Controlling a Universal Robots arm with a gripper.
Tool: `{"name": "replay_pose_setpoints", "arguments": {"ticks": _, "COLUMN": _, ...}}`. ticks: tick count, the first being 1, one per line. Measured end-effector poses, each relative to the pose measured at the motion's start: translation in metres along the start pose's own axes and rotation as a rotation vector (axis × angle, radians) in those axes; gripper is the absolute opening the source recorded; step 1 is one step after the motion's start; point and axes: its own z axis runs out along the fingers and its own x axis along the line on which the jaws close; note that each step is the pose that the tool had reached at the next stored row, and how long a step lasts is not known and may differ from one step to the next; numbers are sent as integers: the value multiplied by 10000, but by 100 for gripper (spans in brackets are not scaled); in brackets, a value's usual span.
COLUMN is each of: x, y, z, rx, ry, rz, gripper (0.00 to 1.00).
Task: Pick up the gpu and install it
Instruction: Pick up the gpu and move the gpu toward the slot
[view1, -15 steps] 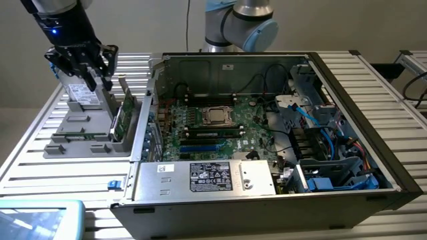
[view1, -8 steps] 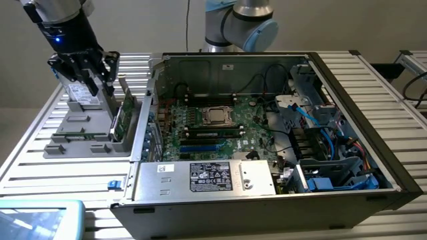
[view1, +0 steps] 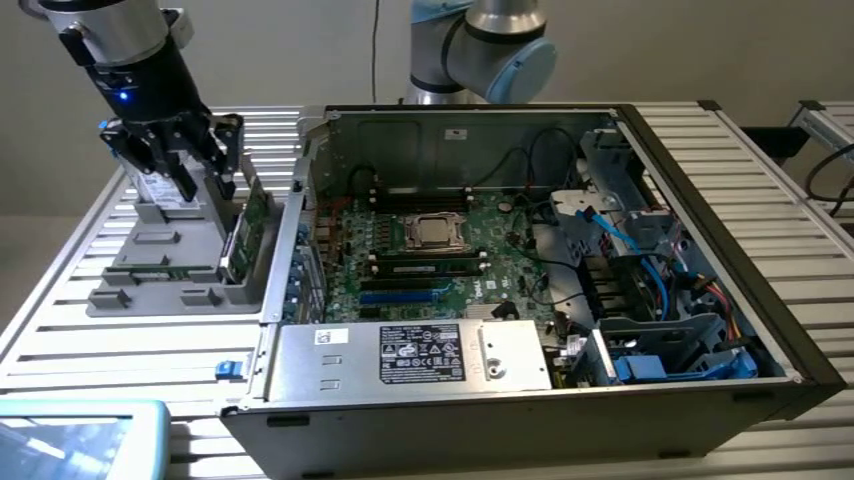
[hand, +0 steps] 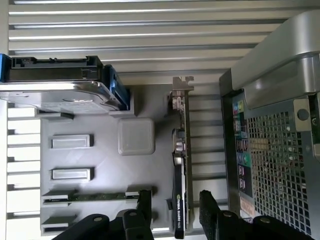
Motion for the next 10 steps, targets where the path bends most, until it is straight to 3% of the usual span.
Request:
{"name": "replay_pose_setpoints", "arguments": {"ticks": 4, "x": 0, "y": -9, "z": 69, "rx": -1, "ry": -17, "rz": -1, "gripper": 52}}
{"name": "replay_pose_setpoints", "arguments": {"ticks": 10, "x": -23, "y": -22, "z": 133, "rx": -31, "ry": -135, "rz": -19, "gripper": 52}}
